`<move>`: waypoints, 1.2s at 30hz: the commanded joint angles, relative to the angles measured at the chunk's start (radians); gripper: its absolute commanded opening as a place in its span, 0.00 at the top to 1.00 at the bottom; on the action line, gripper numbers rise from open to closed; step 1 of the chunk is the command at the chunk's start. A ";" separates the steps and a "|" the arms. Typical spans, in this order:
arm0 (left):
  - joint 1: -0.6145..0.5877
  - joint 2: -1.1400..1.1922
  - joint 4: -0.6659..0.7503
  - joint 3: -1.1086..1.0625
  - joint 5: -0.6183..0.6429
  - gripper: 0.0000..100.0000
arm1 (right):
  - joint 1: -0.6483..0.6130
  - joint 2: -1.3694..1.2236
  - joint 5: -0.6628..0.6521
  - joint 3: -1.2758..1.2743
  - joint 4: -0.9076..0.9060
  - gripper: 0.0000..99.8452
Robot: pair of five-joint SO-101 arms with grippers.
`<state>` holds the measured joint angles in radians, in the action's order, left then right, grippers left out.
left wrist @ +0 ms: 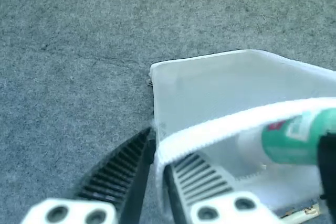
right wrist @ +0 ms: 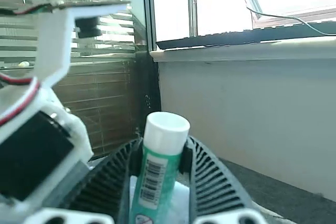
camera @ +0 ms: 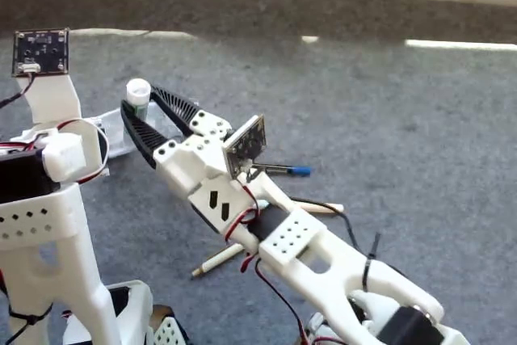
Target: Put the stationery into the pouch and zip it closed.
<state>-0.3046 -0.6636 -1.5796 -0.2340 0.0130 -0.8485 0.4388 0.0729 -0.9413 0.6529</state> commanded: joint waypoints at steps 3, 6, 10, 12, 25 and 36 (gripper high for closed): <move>0.021 0.001 0.002 0.002 0.000 0.99 | 0.004 -0.042 -0.097 0.048 0.101 1.00; 0.021 0.001 0.003 0.002 0.000 0.99 | -0.045 -0.039 -0.253 0.004 0.102 1.00; 0.021 0.001 0.003 0.002 0.000 0.99 | -0.111 0.018 -0.324 -0.053 0.096 1.00; 0.021 0.001 0.003 0.002 0.000 0.99 | -0.119 0.054 -0.325 -0.074 0.093 0.97; 0.019 0.001 0.003 0.002 0.000 0.99 | -0.165 0.343 -0.319 -0.145 -0.202 0.79; -0.022 0.001 0.003 0.002 0.000 0.99 | -0.255 0.604 -0.321 -0.199 -0.522 0.79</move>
<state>-0.3122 -0.6605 -1.5796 -0.2340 0.0130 -1.0925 0.9866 -0.2386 -1.1485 0.1972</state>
